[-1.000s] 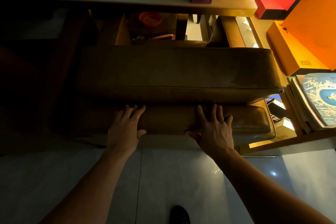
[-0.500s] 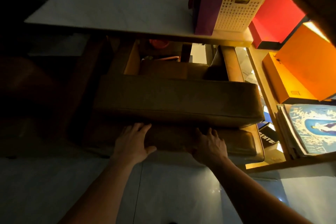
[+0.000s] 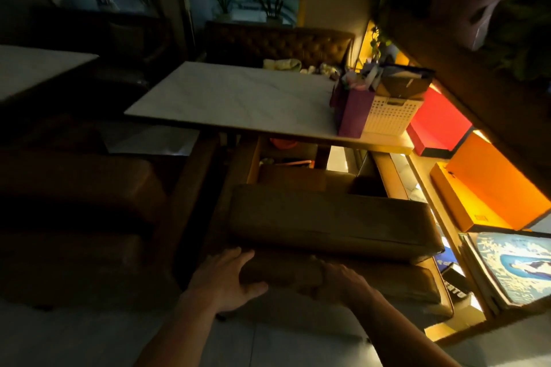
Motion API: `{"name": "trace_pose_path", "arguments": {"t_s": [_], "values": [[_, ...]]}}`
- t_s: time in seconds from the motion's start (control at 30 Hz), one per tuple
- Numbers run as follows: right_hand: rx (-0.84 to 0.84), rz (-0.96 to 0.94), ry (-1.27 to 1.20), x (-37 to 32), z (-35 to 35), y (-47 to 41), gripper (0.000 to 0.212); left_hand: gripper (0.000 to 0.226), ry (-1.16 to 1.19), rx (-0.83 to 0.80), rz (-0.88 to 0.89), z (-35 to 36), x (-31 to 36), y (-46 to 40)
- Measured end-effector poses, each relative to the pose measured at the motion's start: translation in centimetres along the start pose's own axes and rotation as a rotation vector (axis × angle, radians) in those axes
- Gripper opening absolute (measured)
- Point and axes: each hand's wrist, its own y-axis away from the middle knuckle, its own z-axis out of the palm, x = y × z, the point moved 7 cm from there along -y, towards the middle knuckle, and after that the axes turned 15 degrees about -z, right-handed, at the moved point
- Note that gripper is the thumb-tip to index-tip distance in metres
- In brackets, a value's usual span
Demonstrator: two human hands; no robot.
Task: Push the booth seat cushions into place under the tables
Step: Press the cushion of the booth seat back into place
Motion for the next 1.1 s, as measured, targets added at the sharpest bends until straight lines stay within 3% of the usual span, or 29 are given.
{"name": "trace_pose_path", "arguments": {"t_s": [0.27,0.57,0.7,1.1], "values": [[0.073,-0.063,0.087,-17.9,0.1,0.2,0.104,0.093,-0.007,0.103,0.029,-7.6,-13.7,6.4],[0.136,-0.148,0.119,-34.6,3.3,-3.2,0.113,0.102,0.036,0.215,0.001,-12.5,-30.8,7.8],[0.164,-0.221,0.158,-41.3,4.1,-6.7,0.103,0.103,0.077,0.311,-0.056,-14.5,-38.5,6.8],[0.119,-0.354,0.186,-60.5,10.2,-24.2,0.105,0.103,0.202,0.549,-0.269,-17.8,-62.6,1.9]]}}
